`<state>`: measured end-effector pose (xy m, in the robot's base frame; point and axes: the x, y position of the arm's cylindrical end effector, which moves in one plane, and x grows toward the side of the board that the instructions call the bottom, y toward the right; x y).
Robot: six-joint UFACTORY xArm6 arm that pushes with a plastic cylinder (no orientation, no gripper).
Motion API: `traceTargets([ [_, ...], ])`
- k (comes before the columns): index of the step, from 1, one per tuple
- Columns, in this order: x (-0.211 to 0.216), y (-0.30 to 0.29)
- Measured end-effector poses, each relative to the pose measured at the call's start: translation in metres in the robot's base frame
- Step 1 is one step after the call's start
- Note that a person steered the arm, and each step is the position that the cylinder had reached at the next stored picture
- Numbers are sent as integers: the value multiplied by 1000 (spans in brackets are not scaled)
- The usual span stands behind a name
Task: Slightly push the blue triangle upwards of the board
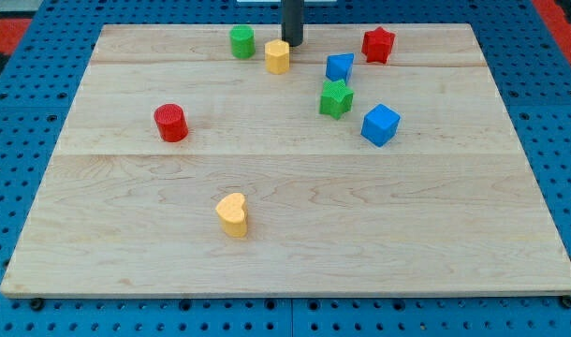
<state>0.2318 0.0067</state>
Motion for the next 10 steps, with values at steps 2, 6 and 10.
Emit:
traceTargets([
  [2,18,-24],
  [6,-40,143],
  [10,108,158],
])
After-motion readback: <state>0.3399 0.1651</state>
